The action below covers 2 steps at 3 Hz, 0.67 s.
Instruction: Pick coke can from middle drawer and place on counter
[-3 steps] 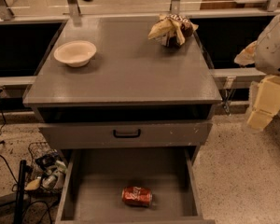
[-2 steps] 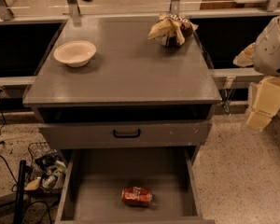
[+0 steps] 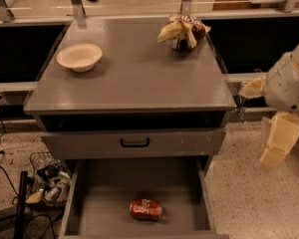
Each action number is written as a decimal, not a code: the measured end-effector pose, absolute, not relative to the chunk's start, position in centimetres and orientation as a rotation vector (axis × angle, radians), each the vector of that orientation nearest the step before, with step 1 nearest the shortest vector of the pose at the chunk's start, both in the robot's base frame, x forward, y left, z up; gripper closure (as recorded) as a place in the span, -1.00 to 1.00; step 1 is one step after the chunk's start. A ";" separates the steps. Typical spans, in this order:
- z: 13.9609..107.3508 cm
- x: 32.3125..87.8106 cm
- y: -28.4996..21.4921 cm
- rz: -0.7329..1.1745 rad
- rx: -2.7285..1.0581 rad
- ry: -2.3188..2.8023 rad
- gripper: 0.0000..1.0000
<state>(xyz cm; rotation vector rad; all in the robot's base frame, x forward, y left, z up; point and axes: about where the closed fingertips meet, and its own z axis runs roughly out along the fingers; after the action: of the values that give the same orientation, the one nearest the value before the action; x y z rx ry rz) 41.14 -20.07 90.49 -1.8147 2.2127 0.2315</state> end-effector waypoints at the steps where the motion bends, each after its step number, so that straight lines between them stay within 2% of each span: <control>1: 86.8 39.1 -19.6 0.293 -1.850 2.204 -1.00; 2: 86.6 39.1 -19.6 0.290 -1.843 2.208 -1.00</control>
Offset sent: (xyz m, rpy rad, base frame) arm -0.0172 0.0047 -0.0315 0.0177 0.0299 0.0269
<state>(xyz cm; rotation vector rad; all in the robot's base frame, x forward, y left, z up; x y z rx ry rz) 39.14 -19.61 86.63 -1.8430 2.2080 0.2898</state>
